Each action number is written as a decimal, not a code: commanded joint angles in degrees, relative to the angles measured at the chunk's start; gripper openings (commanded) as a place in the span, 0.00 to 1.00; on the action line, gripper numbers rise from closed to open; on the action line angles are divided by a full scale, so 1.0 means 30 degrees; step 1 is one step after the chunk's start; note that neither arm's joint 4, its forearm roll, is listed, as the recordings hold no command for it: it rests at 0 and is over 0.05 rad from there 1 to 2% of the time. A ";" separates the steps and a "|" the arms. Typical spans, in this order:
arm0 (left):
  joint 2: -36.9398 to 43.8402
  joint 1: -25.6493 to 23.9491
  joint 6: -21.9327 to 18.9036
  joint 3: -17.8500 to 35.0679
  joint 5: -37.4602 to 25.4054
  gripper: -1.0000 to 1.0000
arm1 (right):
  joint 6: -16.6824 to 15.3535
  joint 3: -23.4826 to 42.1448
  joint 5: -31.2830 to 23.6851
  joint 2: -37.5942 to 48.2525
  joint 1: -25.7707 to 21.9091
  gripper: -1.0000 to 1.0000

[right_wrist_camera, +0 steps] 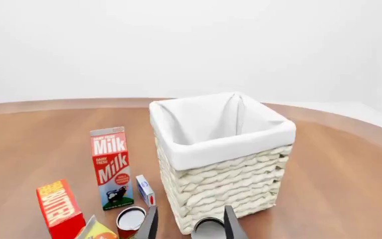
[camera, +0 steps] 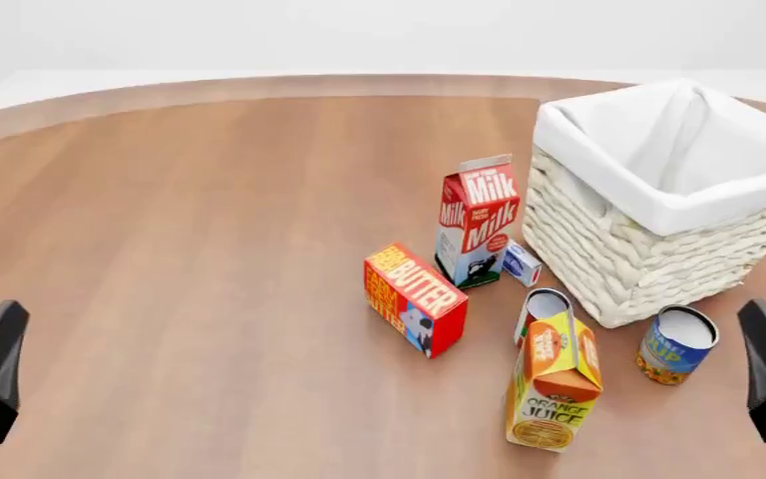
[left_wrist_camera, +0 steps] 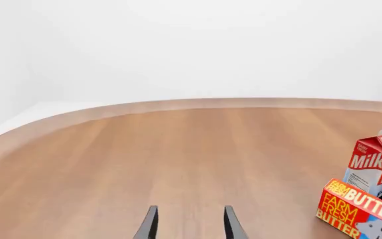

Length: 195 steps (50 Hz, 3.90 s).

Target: Pick up the alphabet soup, and put it in the basket.

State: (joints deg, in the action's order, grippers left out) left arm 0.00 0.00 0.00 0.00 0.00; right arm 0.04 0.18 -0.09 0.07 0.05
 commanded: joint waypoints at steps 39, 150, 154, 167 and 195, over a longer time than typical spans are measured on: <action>0.0000 0.0000 0.0000 0.0000 0.0000 1.00 | -0.1170 0.2726 -0.2828 0.0100 -0.0352 1.00; 0.0000 0.0000 0.0000 0.0000 0.0000 1.00 | -0.1291 -0.0055 0.5816 1.2538 0.1399 1.00; 0.0000 0.0000 0.0000 0.0000 0.0000 1.00 | -0.1291 -0.0055 0.5884 1.2607 0.1399 1.00; 0.0000 0.0000 0.0000 0.0000 0.0000 1.00 | -0.1166 -0.0057 0.9042 1.6356 0.1590 1.00; 0.0000 0.0000 0.0000 0.0000 0.0000 1.00 | -0.0897 -0.0057 1.0957 1.9302 0.1679 1.00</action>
State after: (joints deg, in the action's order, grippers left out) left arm 0.00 0.00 0.00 0.00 0.00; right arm -2.93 0.01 30.95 55.14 5.08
